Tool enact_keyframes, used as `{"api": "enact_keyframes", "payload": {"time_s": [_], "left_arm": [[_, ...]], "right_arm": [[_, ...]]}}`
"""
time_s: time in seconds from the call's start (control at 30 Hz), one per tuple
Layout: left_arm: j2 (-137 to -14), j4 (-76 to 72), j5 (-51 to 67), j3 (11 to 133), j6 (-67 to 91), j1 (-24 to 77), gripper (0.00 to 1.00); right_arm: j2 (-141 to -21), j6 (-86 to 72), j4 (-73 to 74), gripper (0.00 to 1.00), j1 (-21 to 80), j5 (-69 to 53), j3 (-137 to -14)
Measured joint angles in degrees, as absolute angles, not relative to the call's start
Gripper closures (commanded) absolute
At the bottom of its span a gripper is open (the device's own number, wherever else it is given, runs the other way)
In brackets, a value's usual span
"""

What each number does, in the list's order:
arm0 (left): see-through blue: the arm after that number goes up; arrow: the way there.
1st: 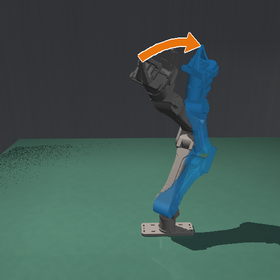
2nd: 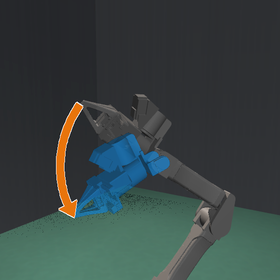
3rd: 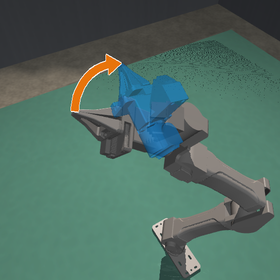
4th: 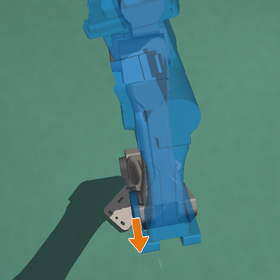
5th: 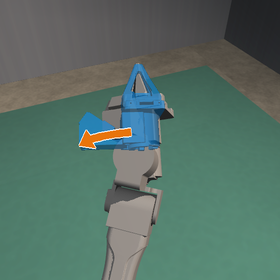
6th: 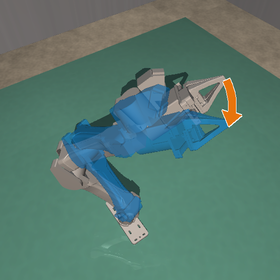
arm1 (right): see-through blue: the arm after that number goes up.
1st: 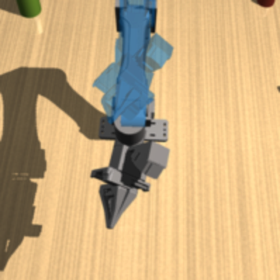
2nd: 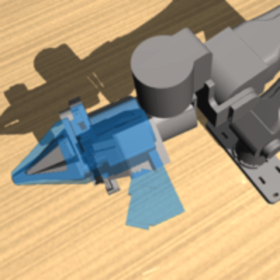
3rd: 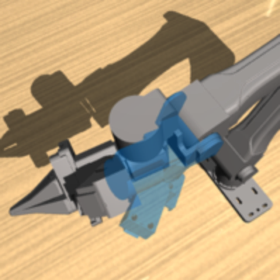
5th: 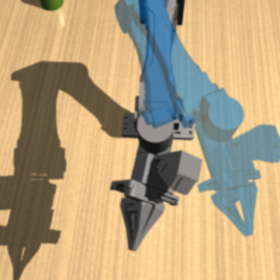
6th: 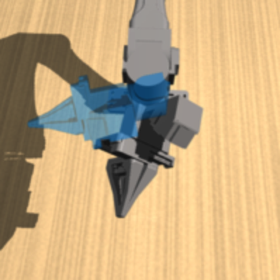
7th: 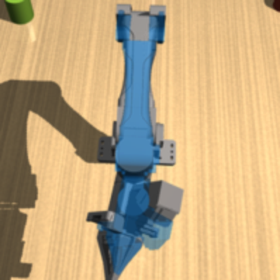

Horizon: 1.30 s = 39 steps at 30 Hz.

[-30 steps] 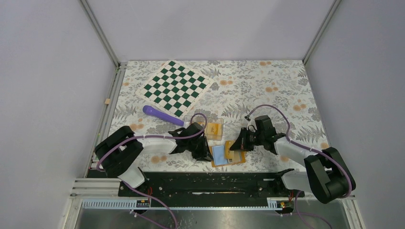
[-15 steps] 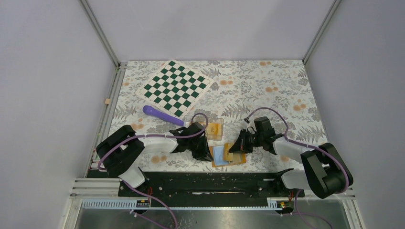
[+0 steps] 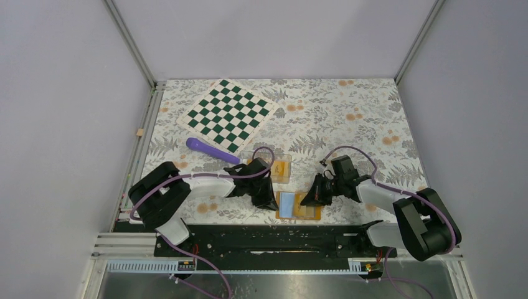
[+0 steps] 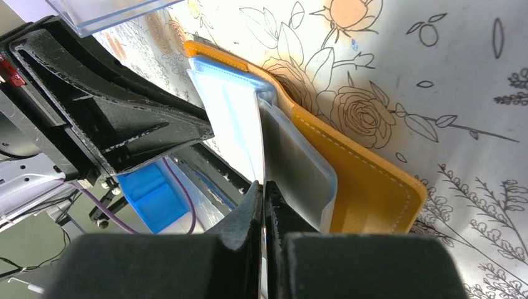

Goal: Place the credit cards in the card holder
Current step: Insert the credit card into the card slot.

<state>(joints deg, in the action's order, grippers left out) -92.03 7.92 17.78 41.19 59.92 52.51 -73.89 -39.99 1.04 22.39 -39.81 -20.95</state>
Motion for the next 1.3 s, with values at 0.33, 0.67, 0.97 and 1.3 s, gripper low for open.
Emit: {"api": "enact_keyframes", "payload": {"time_s": [0.33,0.67,0.97,1.3], "left_arm": [[-93.6,11.4,17.8,44.1,57.6,52.8,0.86],[-94.1,12.0,17.8,44.8,57.0,53.1,0.88],[-96.4,12.0,18.0,47.3,56.3,54.0,0.90],[-97.0,13.1,18.0,48.5,55.5,54.5,0.90]], "right_arm": [[-78.6,-40.0,-2.9,1.00,22.3,-43.9,-21.4],[-79.2,-36.5,2.7,0.66,22.4,-42.0,-23.9],[-79.3,-32.2,12.5,0.56,24.2,-37.5,-29.1],[-82.5,-37.5,6.5,0.49,30.7,-37.3,-29.7]]}}
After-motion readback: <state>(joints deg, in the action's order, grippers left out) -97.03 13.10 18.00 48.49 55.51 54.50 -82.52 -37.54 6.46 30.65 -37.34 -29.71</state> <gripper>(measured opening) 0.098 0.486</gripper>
